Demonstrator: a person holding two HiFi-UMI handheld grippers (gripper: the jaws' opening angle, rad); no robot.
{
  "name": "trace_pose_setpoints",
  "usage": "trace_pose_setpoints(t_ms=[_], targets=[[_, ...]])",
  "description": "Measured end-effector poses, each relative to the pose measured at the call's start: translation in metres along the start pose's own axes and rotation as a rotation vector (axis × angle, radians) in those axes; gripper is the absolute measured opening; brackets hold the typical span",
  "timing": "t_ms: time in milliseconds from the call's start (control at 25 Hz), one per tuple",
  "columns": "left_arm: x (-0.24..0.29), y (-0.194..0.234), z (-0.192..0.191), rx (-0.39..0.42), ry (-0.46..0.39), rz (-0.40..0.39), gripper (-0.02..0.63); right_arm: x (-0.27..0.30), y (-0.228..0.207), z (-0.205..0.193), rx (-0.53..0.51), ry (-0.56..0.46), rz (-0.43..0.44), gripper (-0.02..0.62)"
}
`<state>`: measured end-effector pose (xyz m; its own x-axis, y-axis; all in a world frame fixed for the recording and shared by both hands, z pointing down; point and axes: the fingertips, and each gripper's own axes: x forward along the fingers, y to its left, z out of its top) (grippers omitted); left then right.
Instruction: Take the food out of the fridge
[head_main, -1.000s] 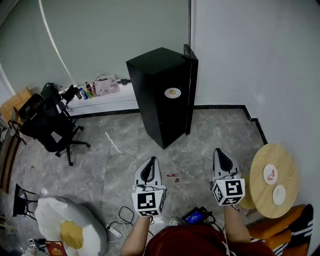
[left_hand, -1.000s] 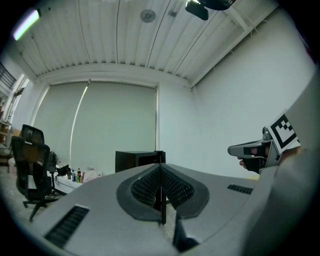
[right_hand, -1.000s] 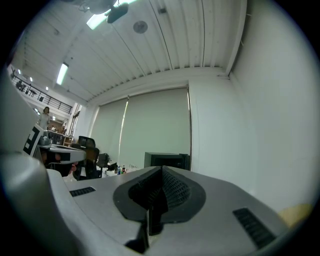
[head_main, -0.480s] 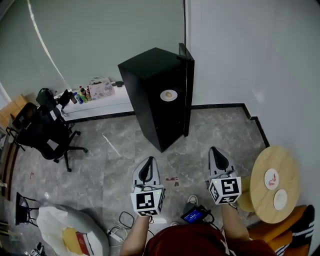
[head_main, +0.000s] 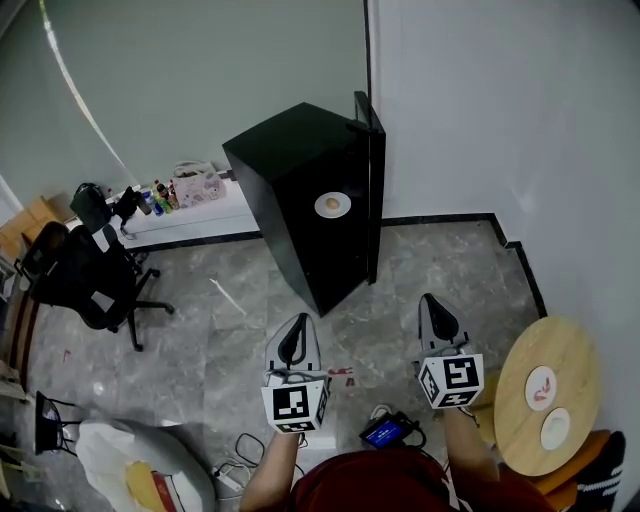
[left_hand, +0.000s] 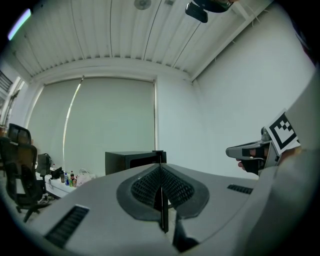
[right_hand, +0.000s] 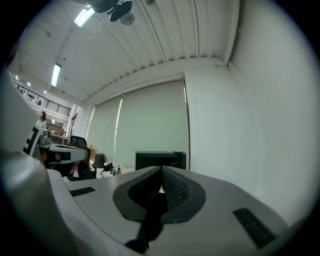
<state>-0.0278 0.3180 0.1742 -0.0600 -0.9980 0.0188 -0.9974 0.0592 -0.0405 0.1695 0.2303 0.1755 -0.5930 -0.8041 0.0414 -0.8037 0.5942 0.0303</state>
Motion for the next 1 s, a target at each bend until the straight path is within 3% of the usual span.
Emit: trace_pose_setpoints(t_ms=[680,1000], targets=[[0.101,-0.048,0.005,0.019,-0.016,0.024,0.014,0.062,-0.092,-0.006,0.018,-0.007,0.019,0.021],[0.132,-0.045,0.004,0.012,-0.016,0.066,0.014,0.097,-0.098,-0.004,0.000,-0.006,0.078,0.022]])
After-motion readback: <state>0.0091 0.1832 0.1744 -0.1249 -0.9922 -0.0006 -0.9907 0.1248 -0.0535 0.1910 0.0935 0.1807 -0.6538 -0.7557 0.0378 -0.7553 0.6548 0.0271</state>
